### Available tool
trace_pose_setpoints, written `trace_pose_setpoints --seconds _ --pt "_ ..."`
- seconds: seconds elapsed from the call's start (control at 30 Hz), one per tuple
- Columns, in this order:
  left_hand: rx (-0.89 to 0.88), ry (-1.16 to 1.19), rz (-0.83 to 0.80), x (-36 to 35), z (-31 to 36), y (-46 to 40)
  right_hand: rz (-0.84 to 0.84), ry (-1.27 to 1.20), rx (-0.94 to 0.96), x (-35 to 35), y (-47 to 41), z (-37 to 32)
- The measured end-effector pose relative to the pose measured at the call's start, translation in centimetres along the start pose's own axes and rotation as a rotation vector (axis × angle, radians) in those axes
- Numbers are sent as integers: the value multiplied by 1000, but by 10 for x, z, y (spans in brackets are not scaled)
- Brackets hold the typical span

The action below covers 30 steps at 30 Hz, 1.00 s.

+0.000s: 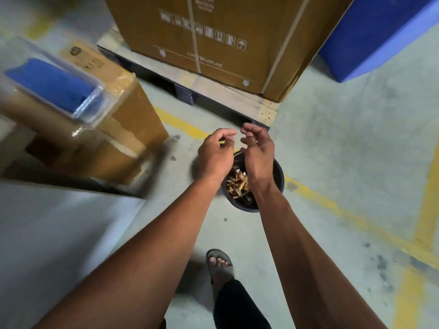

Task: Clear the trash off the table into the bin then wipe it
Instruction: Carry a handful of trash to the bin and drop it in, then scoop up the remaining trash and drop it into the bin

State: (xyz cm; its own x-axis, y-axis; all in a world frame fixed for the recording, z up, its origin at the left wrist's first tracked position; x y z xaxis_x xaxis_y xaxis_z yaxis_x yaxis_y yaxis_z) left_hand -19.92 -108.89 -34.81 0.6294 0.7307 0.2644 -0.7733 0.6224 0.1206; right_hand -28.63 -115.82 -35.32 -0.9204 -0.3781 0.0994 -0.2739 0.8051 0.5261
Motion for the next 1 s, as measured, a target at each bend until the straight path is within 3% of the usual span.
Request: trace_pose_setpoints --seconds 0.27,0.47,0.73,1.0 --pt "-97 -44 227 155 151 -10 -223 1 137 -107 109 -168" --pt "-133 -112 426 287 214 15 -410 55 207 -193 202 -228" --pt "-64 -173 706 446 198 86 -615 239 299 -299 318 -214" --pt "3 -331 908 578 144 192 -853 568 481 -398 430 -124"
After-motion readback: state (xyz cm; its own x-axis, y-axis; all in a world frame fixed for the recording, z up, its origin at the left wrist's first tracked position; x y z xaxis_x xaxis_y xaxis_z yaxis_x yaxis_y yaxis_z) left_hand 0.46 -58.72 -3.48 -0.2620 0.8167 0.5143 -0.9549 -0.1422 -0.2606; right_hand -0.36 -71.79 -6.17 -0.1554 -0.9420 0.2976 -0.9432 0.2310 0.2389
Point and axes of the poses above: each hand's wrist, its own y-axis away from the middle knuckle, its own x-axis out of the back of the hand, z = x × y, the point moved 2 cm from there along -y, towards the middle knuckle, and after that the axes turned 15 degrees about -x, right-handed, at the moved point
